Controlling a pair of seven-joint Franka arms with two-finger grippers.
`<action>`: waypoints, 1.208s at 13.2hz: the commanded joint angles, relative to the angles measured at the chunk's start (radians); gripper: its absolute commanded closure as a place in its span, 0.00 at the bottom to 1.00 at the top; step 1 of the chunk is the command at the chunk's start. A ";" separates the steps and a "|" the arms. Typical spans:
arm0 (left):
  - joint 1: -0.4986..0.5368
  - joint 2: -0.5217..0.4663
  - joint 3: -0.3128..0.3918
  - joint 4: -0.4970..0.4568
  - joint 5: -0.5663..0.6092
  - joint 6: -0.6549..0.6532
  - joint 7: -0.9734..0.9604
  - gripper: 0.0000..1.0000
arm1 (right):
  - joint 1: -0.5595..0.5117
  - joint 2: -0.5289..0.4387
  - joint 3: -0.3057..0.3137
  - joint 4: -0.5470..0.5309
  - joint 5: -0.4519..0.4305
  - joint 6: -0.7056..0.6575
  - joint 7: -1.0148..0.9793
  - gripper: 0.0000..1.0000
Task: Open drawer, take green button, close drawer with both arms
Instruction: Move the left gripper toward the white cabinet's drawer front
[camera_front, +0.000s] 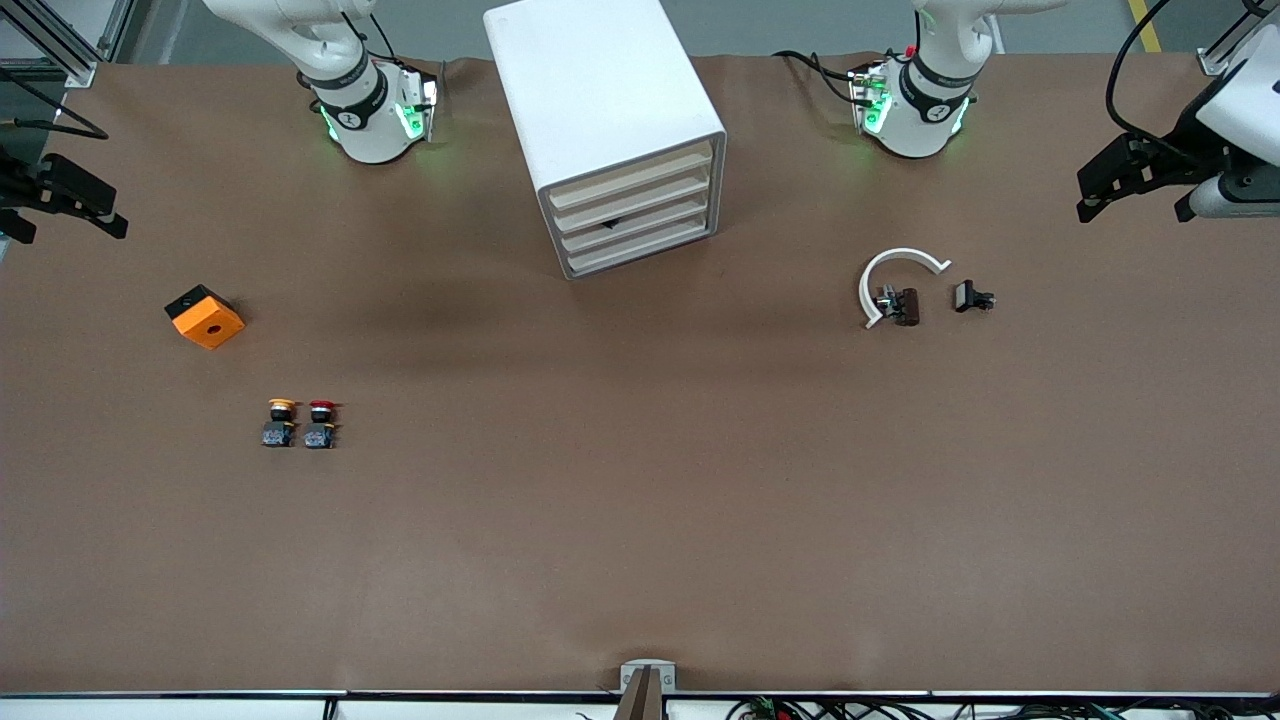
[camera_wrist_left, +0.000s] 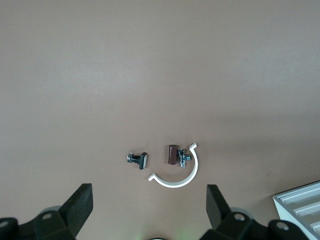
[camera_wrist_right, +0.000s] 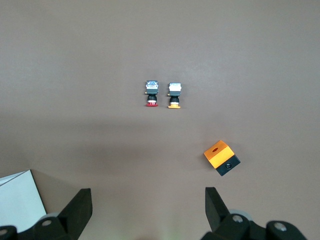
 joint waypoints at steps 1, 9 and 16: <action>0.012 0.011 -0.005 0.026 0.018 -0.021 0.007 0.00 | 0.002 -0.032 0.004 -0.032 -0.019 0.014 -0.001 0.00; -0.014 0.267 -0.023 0.124 0.004 -0.012 -0.010 0.00 | 0.002 -0.034 0.004 -0.033 -0.016 0.025 0.010 0.00; -0.216 0.505 -0.035 0.012 0.003 0.146 -0.436 0.00 | -0.001 -0.034 0.004 -0.033 -0.004 0.029 0.094 0.00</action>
